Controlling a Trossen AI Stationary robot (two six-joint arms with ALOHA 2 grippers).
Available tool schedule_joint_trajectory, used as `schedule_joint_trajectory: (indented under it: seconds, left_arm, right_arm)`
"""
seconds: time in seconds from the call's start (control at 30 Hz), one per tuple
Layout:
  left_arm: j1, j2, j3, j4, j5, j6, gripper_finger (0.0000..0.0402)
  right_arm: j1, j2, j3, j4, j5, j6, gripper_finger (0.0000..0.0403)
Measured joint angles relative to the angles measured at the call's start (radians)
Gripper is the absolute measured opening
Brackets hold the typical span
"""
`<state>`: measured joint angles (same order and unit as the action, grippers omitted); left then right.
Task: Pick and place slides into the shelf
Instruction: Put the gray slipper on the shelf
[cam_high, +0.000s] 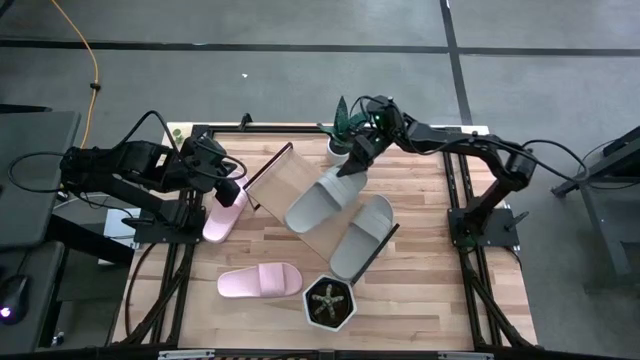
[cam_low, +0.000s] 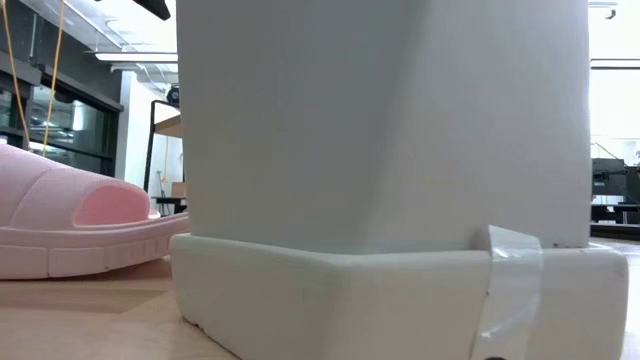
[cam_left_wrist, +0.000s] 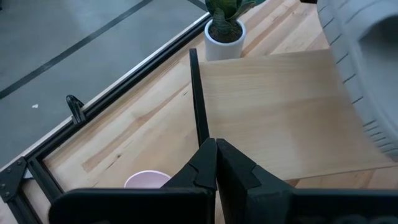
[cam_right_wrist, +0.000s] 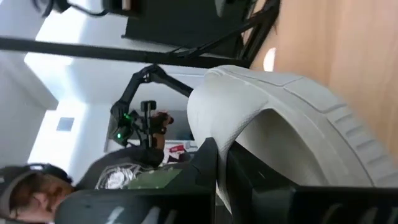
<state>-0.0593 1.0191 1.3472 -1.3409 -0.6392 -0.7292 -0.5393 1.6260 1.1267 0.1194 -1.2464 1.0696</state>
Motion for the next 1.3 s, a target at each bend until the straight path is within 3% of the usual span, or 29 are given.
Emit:
schedule_joint_trajectory:
  seconds: [0.43, 1.3]
  left_arm:
    - [0.0, 0.0, 0.0, -0.001, 0.003, 0.006, 0.0001]
    - [0.0, 0.0, 0.0, -0.001, 0.0, 0.043, 0.0001]
  right_arm:
    - [0.009, 0.012, 0.0, -0.036, 0.006, 0.022, 0.0]
    - [0.009, 0.011, 0.0, -0.29, 0.004, -0.186, 0.0]
